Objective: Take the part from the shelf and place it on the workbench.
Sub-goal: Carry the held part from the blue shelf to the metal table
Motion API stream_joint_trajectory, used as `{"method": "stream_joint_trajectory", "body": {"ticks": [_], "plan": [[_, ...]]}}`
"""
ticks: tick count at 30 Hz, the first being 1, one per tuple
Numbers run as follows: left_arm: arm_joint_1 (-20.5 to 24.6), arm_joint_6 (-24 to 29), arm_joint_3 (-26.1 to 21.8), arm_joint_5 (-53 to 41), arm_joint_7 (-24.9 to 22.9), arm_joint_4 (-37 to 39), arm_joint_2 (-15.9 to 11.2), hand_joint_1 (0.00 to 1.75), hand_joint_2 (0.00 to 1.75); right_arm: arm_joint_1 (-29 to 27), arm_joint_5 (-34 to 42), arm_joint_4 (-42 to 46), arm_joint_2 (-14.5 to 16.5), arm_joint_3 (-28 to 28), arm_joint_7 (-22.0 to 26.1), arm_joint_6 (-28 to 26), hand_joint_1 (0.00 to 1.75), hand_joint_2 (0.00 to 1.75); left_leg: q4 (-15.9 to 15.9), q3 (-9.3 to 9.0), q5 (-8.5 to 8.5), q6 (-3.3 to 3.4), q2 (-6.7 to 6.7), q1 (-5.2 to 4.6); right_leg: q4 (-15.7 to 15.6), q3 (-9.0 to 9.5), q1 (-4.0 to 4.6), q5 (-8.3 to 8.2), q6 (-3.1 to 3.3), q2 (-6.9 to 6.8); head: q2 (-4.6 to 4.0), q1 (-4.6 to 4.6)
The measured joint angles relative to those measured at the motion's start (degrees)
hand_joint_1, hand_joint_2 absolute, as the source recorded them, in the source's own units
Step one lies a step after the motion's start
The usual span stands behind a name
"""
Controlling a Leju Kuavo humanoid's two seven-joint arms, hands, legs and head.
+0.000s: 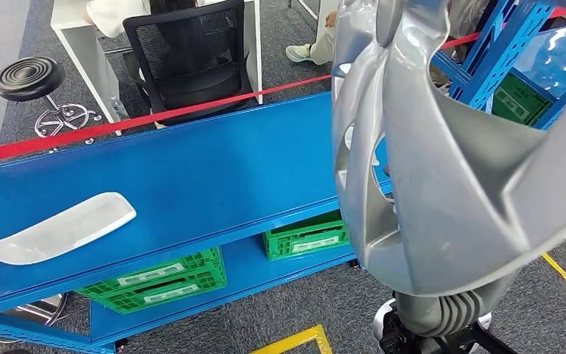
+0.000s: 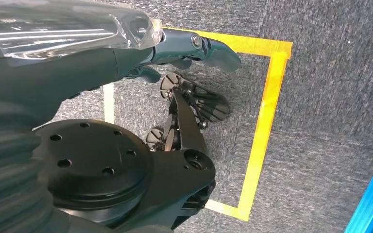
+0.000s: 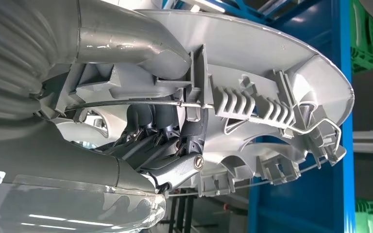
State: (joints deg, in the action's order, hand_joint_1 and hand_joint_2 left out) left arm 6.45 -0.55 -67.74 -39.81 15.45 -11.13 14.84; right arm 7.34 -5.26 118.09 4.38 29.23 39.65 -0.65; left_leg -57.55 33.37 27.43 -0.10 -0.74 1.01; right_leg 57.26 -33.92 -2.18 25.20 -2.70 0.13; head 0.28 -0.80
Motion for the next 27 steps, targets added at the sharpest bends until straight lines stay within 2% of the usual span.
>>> {"method": "stream_joint_trajectory", "body": {"ticks": [4, 6, 7, 8, 9, 11, 12, 13, 14, 16, 17, 18, 20, 22, 23, 24, 26, 27], "plan": [[0.0, 0.4, -0.3, 0.2, 0.1, 0.0, -0.1, 0.0, 1.75, 0.3, 0.8, -1.0, 0.1, 0.3, 0.0, 0.6, 1.75, 1.75, -0.2, 0.02, 0.19, 0.61, -0.04, -0.49, -0.1, 0.17, -0.47, -0.06, -0.66, 0.0, 0.01, -0.01], [0.0, 0.4, -0.5, 0.2, 0.1, 0.0, -0.2, 0.0, 1.75, 0.3, 1.0, -1.4, 0.1, 0.4, 0.0, 0.8, 1.75, 1.75, 0.1, -0.18, -0.16, 1.2, -0.08, -0.53, -0.2, 0.29, -0.65, -0.11, -1.07, -0.02, 0.01, 0.01], [0.0, 0.5, -0.6, 0.2, 0.2, 0.0, -0.2, 0.0, 1.75, 0.3, 1.0, -1.5, 0.2, 0.4, 0.0, 0.9, 1.75, 1.75, 0.4, -0.32, -0.44, 1.55, -0.05, -0.45, 0.3, 0.08, -0.64, 0.46, -1.12, -0.04, 0.0, 0.03], [0.0, 0.5, -0.7, 0.2, 0.3, 0.0, -0.2, 0.0, 1.75, 0.3, 1.1, -1.7, 0.2, 0.4, 0.0, 1.0, 1.75, 1.75, 0.7, -0.43, -0.71, 1.87, 0.01, -0.36, 2.0, -0.56, -0.56, 1.79, -1.06, -0.06, 0.0, 0.08], [0.0, 0.5, -0.7, 0.2, 0.3, 0.0, -0.1, 0.0, 1.75, 0.3, 1.2, -1.9, 0.2, 0.4, 0.0, 1.2, 1.75, 1.75, 0.9, -0.47, -0.91, 2.13, 0.1, -0.3, 4.9, -1.73, -0.45, 3.8, -0.94, -0.07, 0.0, 0.13], [0.0, 0.5, -0.8, 0.2, 0.4, 0.0, -0.1, 0.0, 1.75, 0.3, 1.3, -2.3, 0.2, 0.4, 0.0, 1.5, 1.75, 1.75, 0.9, -0.3, -1.02, 2.34, 0.18, -0.53, 13.4, -4.98, -0.13, 8.19, -0.74, -0.07, 0.0, 0.16], [0.0, 0.5, -0.8, 0.2, 0.4, 0.0, -0.1, 0.0, 1.75, 0.2, 1.4, -2.5, 0.2, 0.4, 0.0, 1.6, 1.75, 1.75, 0.9, -0.22, -1.07, 2.39, 0.2, -0.64, 16.4, -6.02, -0.02, 9.31, -0.65, -0.07, 0.0, 0.15], [-0.1, 0.5, -0.8, 0.2, 0.4, 0.0, -0.1, 0.0, 1.75, 0.1, 1.4, -2.8, 0.2, 0.4, 0.0, 1.7, 1.75, 1.75, 0.9, -0.15, -1.12, 2.38, 0.16, -0.72, 17.3, -5.99, 0.05, 9.31, -0.48, -0.07, 0.0, 0.16], [-0.1, 0.5, -0.8, 0.2, 0.4, 0.0, -0.1, 0.0, 1.75, 0.1, 1.4, -3.0, 0.2, 0.4, 0.0, 1.8, 1.75, 1.75, 0.8, -0.12, -1.17, 2.32, 0.1, -0.75, 15.7, -4.69, 0.08, 8.27, -0.25, -0.08, 0.0, 0.17], [-0.1, 0.5, -0.8, 0.2, 0.5, 0.0, -0.1, 0.0, 1.75, 0.0, 1.4, -3.4, 0.2, 0.4, 0.0, 2.0, 1.75, 1.75, 0.6, -0.03, -1.22, 2.05, -0.09, -0.76, 7.4, 0.3, 0.1, 5.47, 0.27, -0.08, 0.0, 0.19], [-0.1, 0.5, -0.8, 0.2, 0.5, 0.0, -0.1, 0.0, 1.75, 0.0, 1.5, -3.5, 0.2, 0.4, 0.0, 2.1, 1.75, 1.75, 0.4, 0.08, -1.25, 1.77, -0.17, -0.8, 4.0, 2.26, 0.21, 4.4, 0.5, -0.05, 0.0, 0.14], [-0.1, 0.5, -0.8, 0.2, 0.5, 0.0, -0.1, 0.0, 1.75, -0.1, 1.5, -3.7, 0.3, 0.3, 0.0, 2.2, 1.75, 1.75, 0.2, 0.18, -1.3, 1.4, -0.22, -0.84, 1.9, 3.4, 0.33, 3.94, 0.71, -0.02, 0.0, 0.14], [-0.1, 0.5, -0.8, 0.1, 0.6, 0.0, -0.1, 0.0, 1.75, -0.2, 1.6, -4.0, 0.6, 0.2, 0.0, 2.5, 1.75, 1.75, 0.1, 0.41, -1.6, 0.55, -0.25, -0.89, 1.4, 3.44, 0.63, 3.66, 1.24, 0.07, 0.0, 0.08], [-0.1, 0.5, -0.9, 0.1, 0.6, 0.0, -0.1, 0.0, 1.75, -0.1, 1.7, -4.4, 1.1, 0.0, 0.0, 2.7, 1.75, 1.75, -0.1, 0.86, -1.37, -0.16, -0.17, -0.78, 1.2, 2.96, 0.48, 3.39, 2.09, -0.01, 0.0, 0.05], [-0.2, 0.5, -0.9, 0.0, 0.6, 0.0, -0.1, 0.0, 1.75, -0.1, 1.8, -4.6, 1.3, -0.2, 0.0, 2.9, 1.75, 1.75, -1.2, 1.42, -0.27, -0.47, -0.06, -0.71, 1.1, 2.63, 0.36, 3.06, 2.53, -0.09, 0.0, 0.01], [-0.2, 0.5, -0.9, 0.0, 0.6, 0.0, -0.1, 0.0, 1.75, 0.0, 2.0, -4.9, 1.6, -0.4, 0.0, 3.1, 1.75, 1.75, -3.6, 2.44, 1.67, -0.76, 0.06, -0.6, 1.1, 2.23, 0.27, 2.7, 2.9, -0.21, 0.0, -0.06], [-0.2, 0.5, -0.8, -0.2, 0.6, 0.0, -0.1, 0.0, 1.75, 0.0, 2.3, -5.4, 2.1, -0.7, 0.0, 3.4, 1.75, 1.75, -11.0, 5.24, 6.41, -1.22, 0.23, -0.44, 1.1, 1.34, 0.35, 2.06, 3.24, -0.41, 0.0, -0.16], [-0.2, 0.5, -0.8, -0.2, 0.6, 0.0, -0.1, 0.0, 1.75, 0.0, 2.4, -5.7, 2.2, -0.9, 0.0, 3.5, 1.75, 1.75, -14.3, 6.29, 7.95, -1.35, 0.24, -0.39, 1.1, 0.88, 0.41, 1.73, 3.25, -0.49, 0.01, -0.16]]}}
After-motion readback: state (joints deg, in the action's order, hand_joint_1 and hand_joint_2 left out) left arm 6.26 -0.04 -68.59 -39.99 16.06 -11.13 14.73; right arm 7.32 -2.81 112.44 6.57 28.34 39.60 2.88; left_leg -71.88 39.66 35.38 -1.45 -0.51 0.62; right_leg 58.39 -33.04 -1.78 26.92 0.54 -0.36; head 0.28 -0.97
